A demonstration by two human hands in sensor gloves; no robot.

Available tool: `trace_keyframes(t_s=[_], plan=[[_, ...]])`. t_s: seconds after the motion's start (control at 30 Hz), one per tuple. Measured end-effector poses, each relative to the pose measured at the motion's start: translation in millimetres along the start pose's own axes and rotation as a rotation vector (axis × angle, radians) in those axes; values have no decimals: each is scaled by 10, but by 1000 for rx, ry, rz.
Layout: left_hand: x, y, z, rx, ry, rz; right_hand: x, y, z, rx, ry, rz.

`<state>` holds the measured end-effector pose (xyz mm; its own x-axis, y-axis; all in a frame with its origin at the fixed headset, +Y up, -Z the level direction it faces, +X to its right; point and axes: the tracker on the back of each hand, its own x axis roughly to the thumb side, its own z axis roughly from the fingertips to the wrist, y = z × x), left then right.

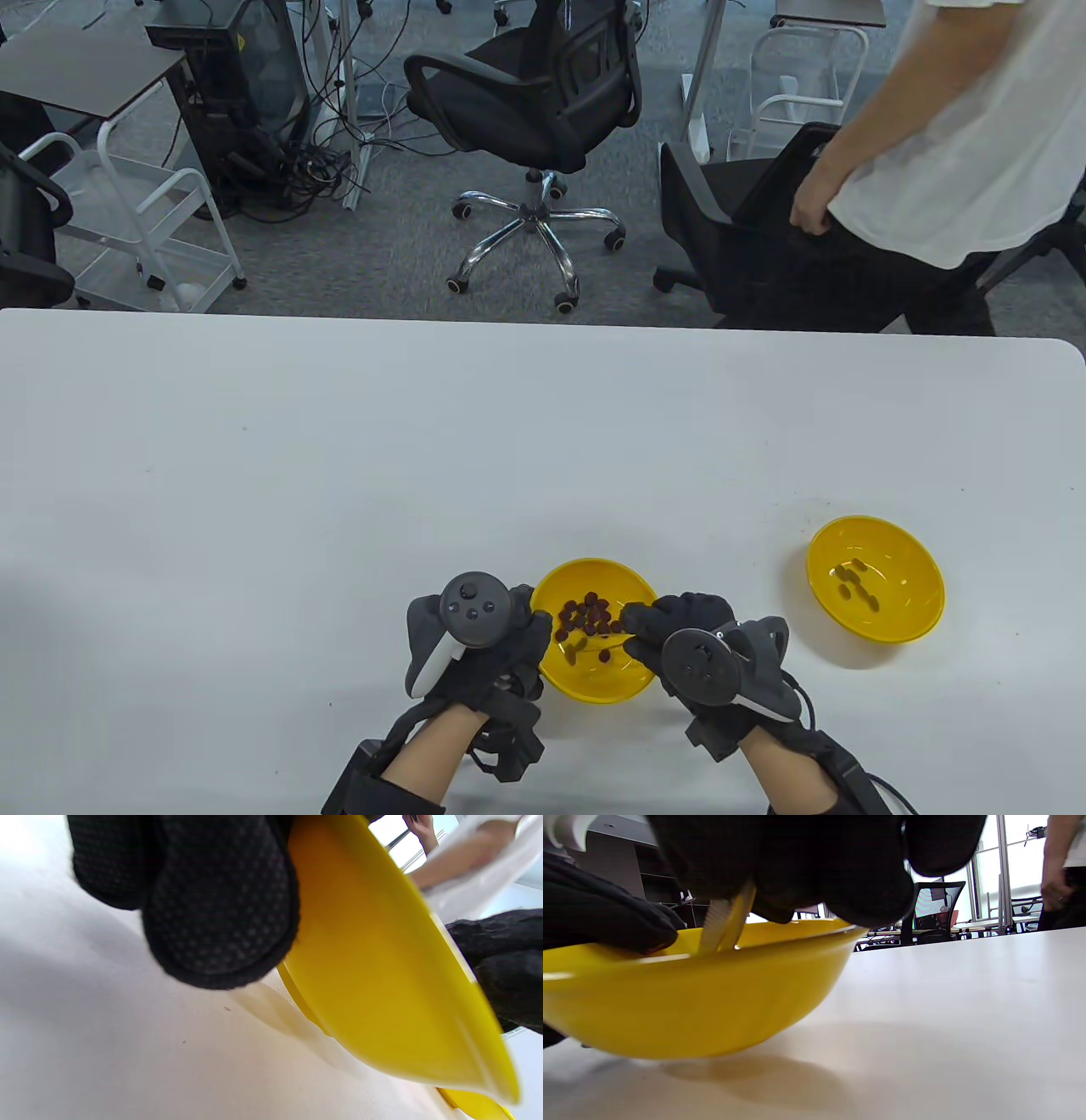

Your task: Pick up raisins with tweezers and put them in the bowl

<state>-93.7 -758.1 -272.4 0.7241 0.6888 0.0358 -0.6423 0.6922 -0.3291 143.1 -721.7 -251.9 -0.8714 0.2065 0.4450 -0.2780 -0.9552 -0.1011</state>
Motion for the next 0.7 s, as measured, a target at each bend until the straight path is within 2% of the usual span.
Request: trace_keyframes(t_s=[0.37,0.53,0.7], plan=[[4,-7,1,1,-6,-2,13,-15,3,-5,0,20],[-6,4,1,9,2,-3,-1,-52,11,-47,13,34],[-37,35,0,31,18,-5,-103,-189,29,-117,62,1]])
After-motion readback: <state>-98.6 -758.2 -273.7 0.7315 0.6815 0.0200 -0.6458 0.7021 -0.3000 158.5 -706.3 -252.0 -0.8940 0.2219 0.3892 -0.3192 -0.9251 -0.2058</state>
